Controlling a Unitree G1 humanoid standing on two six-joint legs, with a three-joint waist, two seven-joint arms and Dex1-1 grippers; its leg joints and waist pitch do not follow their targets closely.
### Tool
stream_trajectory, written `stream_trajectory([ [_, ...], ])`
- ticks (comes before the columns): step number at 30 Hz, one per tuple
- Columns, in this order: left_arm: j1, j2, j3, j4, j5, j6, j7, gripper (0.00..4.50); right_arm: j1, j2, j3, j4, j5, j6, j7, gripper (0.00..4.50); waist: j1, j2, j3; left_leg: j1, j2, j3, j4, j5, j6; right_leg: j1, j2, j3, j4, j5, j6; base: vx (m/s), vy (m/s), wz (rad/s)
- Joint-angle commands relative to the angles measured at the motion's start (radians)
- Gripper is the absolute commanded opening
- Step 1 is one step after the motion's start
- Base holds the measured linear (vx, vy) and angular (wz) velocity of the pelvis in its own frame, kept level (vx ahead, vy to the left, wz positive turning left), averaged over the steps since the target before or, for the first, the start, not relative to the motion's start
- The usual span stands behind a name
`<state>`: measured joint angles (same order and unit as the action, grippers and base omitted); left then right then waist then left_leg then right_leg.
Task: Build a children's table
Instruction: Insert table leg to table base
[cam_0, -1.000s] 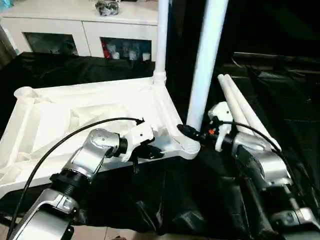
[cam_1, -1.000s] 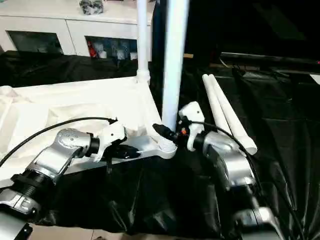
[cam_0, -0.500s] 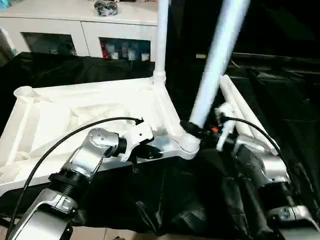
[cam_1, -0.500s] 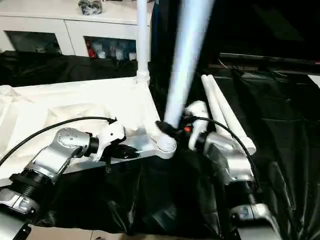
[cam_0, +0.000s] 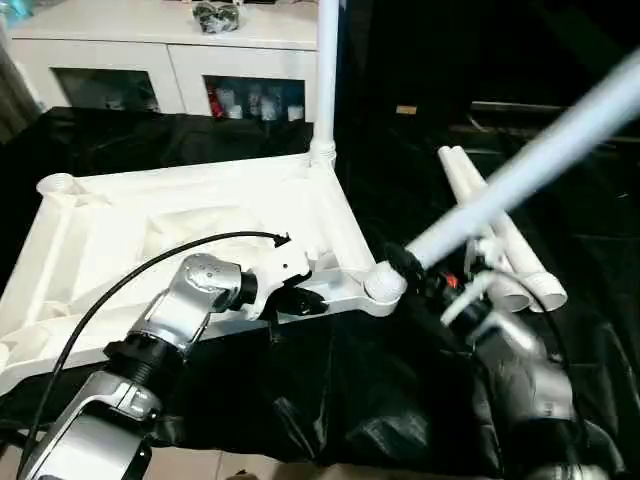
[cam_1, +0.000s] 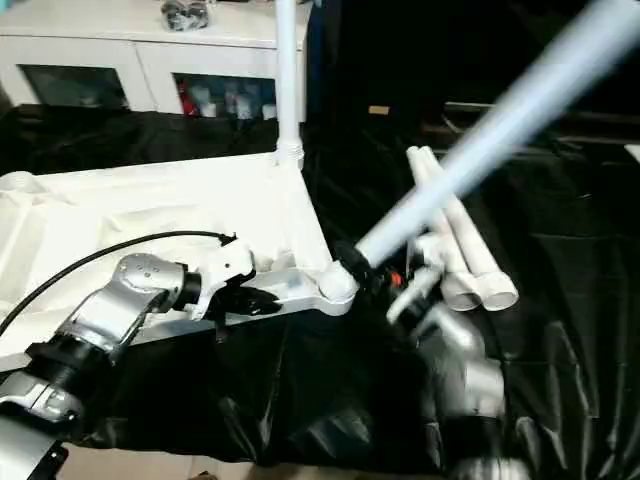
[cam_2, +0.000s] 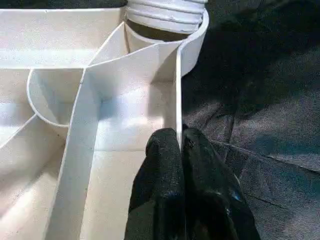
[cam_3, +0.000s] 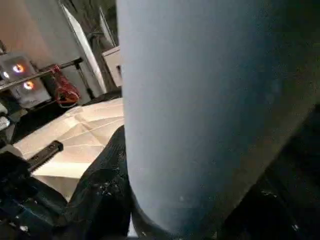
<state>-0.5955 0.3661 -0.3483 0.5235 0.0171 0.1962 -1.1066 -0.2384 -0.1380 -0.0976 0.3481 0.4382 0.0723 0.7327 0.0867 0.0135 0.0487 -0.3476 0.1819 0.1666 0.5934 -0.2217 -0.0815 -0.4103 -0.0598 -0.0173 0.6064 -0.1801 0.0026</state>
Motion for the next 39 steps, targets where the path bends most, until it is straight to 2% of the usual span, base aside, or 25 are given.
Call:
stream_trajectory([
  [1,-0.024,0.02,0.007,0.026,0.034,0.006,0.029,0.0,0.055,-0.027,0.024,0.016,-0.085,0.027,-0.04,1.86,0.0,0.007,-0.042,0.001,0.039,-0.019,-0.099,-0.316,-0.008,0.032,-0.075,0.036,-0.107,-0.503,-0.139,0.0,0.0,0.0],
  [2,-0.029,0.021,0.005,0.033,0.036,0.001,0.025,0.0,0.066,-0.041,0.05,-0.028,-0.105,0.046,-0.032,1.86,0.001,0.013,-0.042,0.0,0.039,-0.017,-0.099,-0.299,-0.005,0.031,-0.073,0.037,-0.108,-0.485,-0.14,0.0,0.0,0.0],
  [6,-0.032,0.025,0.0,0.037,0.037,-0.008,0.016,0.0,0.042,-0.078,0.099,-0.047,-0.143,0.085,-0.018,1.86,0.001,0.012,-0.047,-0.005,0.039,-0.013,-0.097,-0.238,0.003,0.039,-0.069,0.036,-0.098,-0.382,-0.162,0.0,0.0,0.0],
  [8,-0.032,0.026,-0.001,0.037,0.038,-0.009,0.015,0.0,0.038,-0.082,0.105,-0.047,-0.148,0.091,-0.016,1.86,0.0,0.014,-0.047,-0.006,0.037,-0.011,-0.095,-0.236,0.003,0.041,-0.069,0.036,-0.097,-0.372,-0.17,0.0,0.0,0.0],
  [9,-0.032,0.031,-0.006,0.037,0.04,-0.015,0.009,0.0,0.02,-0.102,0.133,-0.042,-0.164,0.109,0.002,1.86,-0.001,0.005,-0.047,-0.006,0.037,-0.01,-0.095,-0.238,0.006,0.041,-0.07,0.035,-0.098,-0.378,-0.171,0.0,0.0,0.0],
  [10,-0.031,0.034,-0.007,0.036,0.041,-0.016,0.007,0.0,0.01,-0.11,0.146,-0.038,-0.171,0.116,0.011,1.86,0.002,0.003,-0.047,-0.007,0.038,-0.013,-0.096,-0.228,0.008,0.043,-0.072,0.036,-0.094,-0.387,-0.169,0.0,0.0,0.0],
  [11,-0.029,0.036,-0.008,0.034,0.041,-0.017,0.005,0.0,0.0,-0.118,0.157,-0.034,-0.178,0.124,0.02,1.86,0.002,0.007,-0.046,-0.005,0.039,-0.012,-0.096,-0.231,0.008,0.041,-0.071,0.035,-0.096,-0.394,-0.169,0.0,0.0,0.0],
  [12,-0.027,0.038,-0.008,0.032,0.041,-0.017,0.004,0.0,-0.012,-0.127,0.172,-0.026,-0.187,0.133,0.034,1.86,-0.002,-0.004,-0.045,-0.007,0.039,-0.011,-0.096,-0.235,0.01,0.041,-0.071,0.035,-0.098,-0.404,-0.165,0.0,0.0,0.0],
  [14,-0.024,0.041,-0.008,0.028,0.041,-0.016,0.003,0.0,-0.028,-0.139,0.192,-0.017,-0.198,0.139,0.054,1.86,-0.001,-0.001,-0.045,-0.005,0.04,-0.012,-0.096,-0.243,0.008,0.039,-0.074,0.036,-0.098,-0.426,-0.16,0.0,0.0,0.0],
  [15,-0.02,0.045,-0.007,0.021,0.04,-0.013,0.002,0.0,-0.044,-0.15,0.212,-0.005,-0.209,0.154,0.076,1.86,0.0,-0.01,-0.045,-0.007,0.039,-0.013,-0.096,-0.238,0.012,0.041,-0.075,0.036,-0.097,-0.441,-0.153,0.0,0.0,0.0],
  [16,-0.014,0.05,-0.006,0.014,0.039,-0.011,0.0,0.0,-0.064,-0.161,0.233,0.013,-0.223,0.16,0.1,1.86,-0.002,-0.015,-0.045,-0.007,0.04,-0.011,-0.096,-0.234,0.015,0.039,-0.075,0.037,-0.1,-0.449,-0.147,0.0,0.0,0.0],
  [17,-0.014,0.05,-0.006,0.014,0.039,-0.011,0.0,0.0,-0.064,-0.161,0.233,0.013,-0.223,0.16,0.1,1.86,0.0,-0.011,-0.045,-0.006,0.04,-0.013,-0.096,-0.236,0.014,0.038,-0.076,0.036,-0.099,-0.456,-0.147,0.0,0.0,0.0],
  [18,-0.01,0.054,-0.006,0.009,0.038,-0.011,-0.001,0.0,-0.075,-0.169,0.249,0.019,-0.232,0.167,0.114,1.86,-0.001,-0.009,-0.045,-0.006,0.041,-0.013,-0.097,-0.235,0.011,0.038,-0.076,0.036,-0.1,-0.456,-0.146,0.0,0.0,0.0],
  [19,-0.005,0.059,-0.005,0.003,0.037,-0.01,-0.005,0.0,-0.095,-0.177,0.267,0.035,-0.242,0.172,0.136,1.86,-0.002,-0.018,-0.046,-0.006,0.042,-0.014,-0.096,-0.232,0.011,0.039,-0.077,0.036,-0.096,-0.447,-0.147,0.0,0.0,0.0],
  [20,-0.005,0.059,-0.005,0.003,0.037,-0.01,-0.005,0.0,-0.096,-0.178,0.268,0.036,-0.242,0.172,0.137,1.86,-0.003,-0.016,-0.045,-0.005,0.042,-0.013,-0.097,-0.232,0.01,0.037,-0.076,0.036,-0.097,-0.441,-0.149,0.0,0.0,0.0],
  [22,0.001,0.07,-0.003,-0.001,0.036,-0.012,-0.012,0.0,-0.134,-0.19,0.301,0.069,-0.25,0.184,0.187,1.86,-0.007,-0.019,-0.045,-0.007,0.042,-0.013,-0.097,-0.229,0.008,0.04,-0.074,0.035,-0.093,-0.398,-0.163,0.0,0.0,0.0],
  [23,0.001,0.073,-0.004,-0.004,0.035,-0.011,-0.015,0.0,-0.143,-0.193,0.308,0.079,-0.253,0.185,0.202,1.86,-0.01,-0.03,-0.047,-0.005,0.043,-0.01,-0.095,-0.227,0.01,0.039,-0.073,0.035,-0.092,-0.377,-0.171,0.0,0.0,0.0],
  [25,0.003,0.082,-0.007,-0.013,0.035,-0.012,-0.027,0.0,-0.159,-0.201,0.323,0.102,-0.258,0.178,0.239,1.86,-0.011,-0.029,-0.049,-0.005,0.043,-0.01,-0.094,-0.211,0.011,0.04,-0.074,0.035,-0.087,-0.34,-0.186,0.0,0.0,0.0],
  [26,0.003,0.082,-0.007,-0.013,0.035,-0.012,-0.027,0.0,-0.159,-0.201,0.323,0.102,-0.258,0.178,0.239,1.86,-0.009,-0.026,-0.05,-0.005,0.044,-0.01,-0.094,-0.206,0.01,0.041,-0.074,0.035,-0.085,-0.322,-0.191,0.0,0.0,0.0],
  [27,0.003,0.082,-0.007,-0.013,0.035,-0.012,-0.027,0.0,-0.159,-0.201,0.323,0.102,-0.258,0.178,0.239,1.86,-0.01,-0.027,-0.05,-0.003,0.045,-0.009,-0.093,-0.2,0.01,0.041,-0.074,0.035,-0.084,-0.301,-0.196,0.0,0.0,0.0],
  [28,0.008,0.091,-0.011,-0.025,0.028,-0.025,-0.047,0.0,-0.165,-0.205,0.33,0.118,-0.259,0.162,0.272,1.86,-0.012,-0.033,-0.053,-0.004,0.045,-0.008,-0.092,-0.188,0.012,0.045,-0.073,0.033,-0.078,-0.252,-0.209,0.0,0.0,0.0],
  [32,0.013,0.104,-0.014,-0.036,0.011,-0.058,-0.093,0.0,-0.174,-0.206,0.342,0.144,-0.257,0.135,0.322,1.86,-0.017,-0.033,-0.056,-0.005,0.043,-0.006,-0.088,-0.166,0.024,0.049,-0.071,0.032,-0.072,-0.182,-0.234,0.0,0.0,0.0],
  [39,-0.007,0.139,-0.017,-0.034,-0.012,-0.1,-0.182,0.0,-0.174,-0.224,0.376,0.163,-0.249,0.082,0.453,1.86,-0.019,-0.035,-0.059,0.0,0.045,-0.003,-0.084,-0.138,0.039,0.052,-0.072,0.03,-0.062,-0.108,-0.266,0.0,0.0,0.0],
])
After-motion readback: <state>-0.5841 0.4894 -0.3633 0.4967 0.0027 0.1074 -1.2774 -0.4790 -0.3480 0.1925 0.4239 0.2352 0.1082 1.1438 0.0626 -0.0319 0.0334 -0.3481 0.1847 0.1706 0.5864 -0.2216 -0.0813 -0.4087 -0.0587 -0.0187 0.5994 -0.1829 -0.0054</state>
